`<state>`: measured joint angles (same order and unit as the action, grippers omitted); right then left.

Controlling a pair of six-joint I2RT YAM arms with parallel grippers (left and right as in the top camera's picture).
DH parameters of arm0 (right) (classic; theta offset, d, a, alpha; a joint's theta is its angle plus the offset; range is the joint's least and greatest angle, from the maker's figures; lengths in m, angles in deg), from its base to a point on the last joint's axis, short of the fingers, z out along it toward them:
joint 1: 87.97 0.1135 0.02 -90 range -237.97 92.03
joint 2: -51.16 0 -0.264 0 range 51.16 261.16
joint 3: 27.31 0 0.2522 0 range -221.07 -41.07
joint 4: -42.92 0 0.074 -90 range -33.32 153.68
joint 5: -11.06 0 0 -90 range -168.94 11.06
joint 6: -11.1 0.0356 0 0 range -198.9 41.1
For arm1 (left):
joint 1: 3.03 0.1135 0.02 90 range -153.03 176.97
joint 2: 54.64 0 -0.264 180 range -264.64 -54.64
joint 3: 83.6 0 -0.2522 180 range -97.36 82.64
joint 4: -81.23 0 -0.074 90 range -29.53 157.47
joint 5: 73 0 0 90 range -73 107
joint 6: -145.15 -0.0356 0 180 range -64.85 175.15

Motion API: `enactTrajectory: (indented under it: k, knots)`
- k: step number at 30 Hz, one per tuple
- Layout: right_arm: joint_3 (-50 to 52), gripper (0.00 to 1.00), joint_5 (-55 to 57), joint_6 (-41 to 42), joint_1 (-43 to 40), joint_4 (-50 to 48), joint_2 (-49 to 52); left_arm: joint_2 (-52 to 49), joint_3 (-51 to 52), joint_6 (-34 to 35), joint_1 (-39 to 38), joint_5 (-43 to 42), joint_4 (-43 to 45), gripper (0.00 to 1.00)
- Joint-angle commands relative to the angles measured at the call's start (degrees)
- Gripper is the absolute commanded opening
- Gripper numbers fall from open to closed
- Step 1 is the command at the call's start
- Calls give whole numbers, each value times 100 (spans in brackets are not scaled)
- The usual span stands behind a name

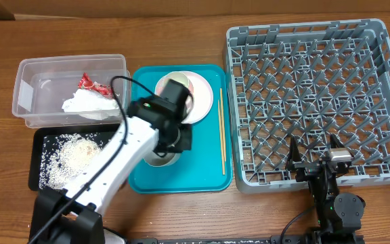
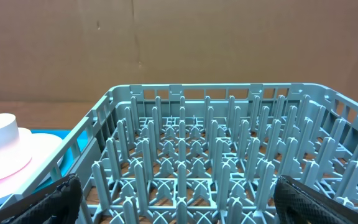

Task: Sort waste into correct bins and load items into the dishwasher
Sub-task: 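Carry the empty bowl back and lower it onto the teal tray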

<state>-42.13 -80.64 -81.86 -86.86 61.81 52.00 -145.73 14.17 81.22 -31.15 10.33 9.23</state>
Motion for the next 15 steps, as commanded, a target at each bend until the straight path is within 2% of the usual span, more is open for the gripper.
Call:
enactTrajectory:
  k: [1,15]
  knots:
    - [61,100,-35,-9,-22,-46,-68,-42,-105,402,-299,828,0,4]
    - [61,100,-35,-9,-22,-46,-68,-52,-103,444,-407,1025,160,4]
